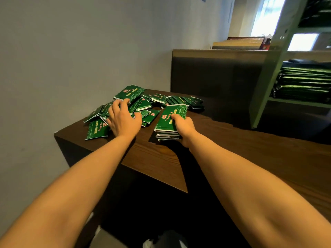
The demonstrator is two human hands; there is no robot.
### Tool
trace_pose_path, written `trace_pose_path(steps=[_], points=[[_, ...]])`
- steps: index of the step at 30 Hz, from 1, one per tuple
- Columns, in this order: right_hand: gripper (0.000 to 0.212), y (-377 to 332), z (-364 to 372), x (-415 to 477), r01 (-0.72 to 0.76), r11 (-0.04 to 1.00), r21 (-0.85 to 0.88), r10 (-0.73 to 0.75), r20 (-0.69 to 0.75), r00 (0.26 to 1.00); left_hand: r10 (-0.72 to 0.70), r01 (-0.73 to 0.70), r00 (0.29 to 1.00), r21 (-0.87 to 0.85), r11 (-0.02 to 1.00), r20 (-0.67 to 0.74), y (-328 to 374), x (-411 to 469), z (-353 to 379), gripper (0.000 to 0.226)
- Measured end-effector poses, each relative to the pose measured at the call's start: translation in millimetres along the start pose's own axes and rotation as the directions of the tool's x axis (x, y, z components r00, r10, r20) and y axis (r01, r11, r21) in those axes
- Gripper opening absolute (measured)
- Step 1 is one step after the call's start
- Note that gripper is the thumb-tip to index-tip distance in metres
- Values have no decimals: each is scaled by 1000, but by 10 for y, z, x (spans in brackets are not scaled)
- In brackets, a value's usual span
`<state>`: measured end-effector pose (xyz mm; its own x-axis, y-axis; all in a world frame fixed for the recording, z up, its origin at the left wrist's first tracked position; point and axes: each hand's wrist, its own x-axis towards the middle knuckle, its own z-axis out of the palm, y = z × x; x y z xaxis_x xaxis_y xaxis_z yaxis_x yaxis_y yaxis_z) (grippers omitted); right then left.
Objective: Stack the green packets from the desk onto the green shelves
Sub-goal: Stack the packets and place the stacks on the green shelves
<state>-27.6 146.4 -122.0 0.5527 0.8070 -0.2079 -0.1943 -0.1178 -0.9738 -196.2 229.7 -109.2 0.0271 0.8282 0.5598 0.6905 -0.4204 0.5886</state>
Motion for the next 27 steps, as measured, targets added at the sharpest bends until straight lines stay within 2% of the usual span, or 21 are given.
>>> trace_pose_path(steps=[2,5,8,12,17,24,25,27], points=[[65,-4,105,74,15,1000,6,-15,-5,1000,26,-29,999,65,997,39,11,213,-20,61],[48,6,227,199,20,1000,11,-20,-20,1000,35,-73,985,219,973,171,9,499,15,69],[42,43,256,317,21,999,32,-20,-20,1000,13,-86,975,318,944,223,-14,611,98,62],[60,53,220,375,0,998,56,0,-13,1000,70,-97,991,262,960,112,-98,596,215,42],[52,43,191,346,1,998,63,0,-3,1000,160,-166,985,116,979,63,-171,537,257,31],[44,34,204,266,18,998,63,-19,9,1000,163,-190,976,208,959,142,-153,520,234,28],[47,30,218,253,25,997,67,-26,12,1000,162,-195,975,237,952,151,-145,534,234,26],[69,31,237,269,29,997,65,-30,20,999,156,-199,974,294,935,165,-117,563,246,29]])
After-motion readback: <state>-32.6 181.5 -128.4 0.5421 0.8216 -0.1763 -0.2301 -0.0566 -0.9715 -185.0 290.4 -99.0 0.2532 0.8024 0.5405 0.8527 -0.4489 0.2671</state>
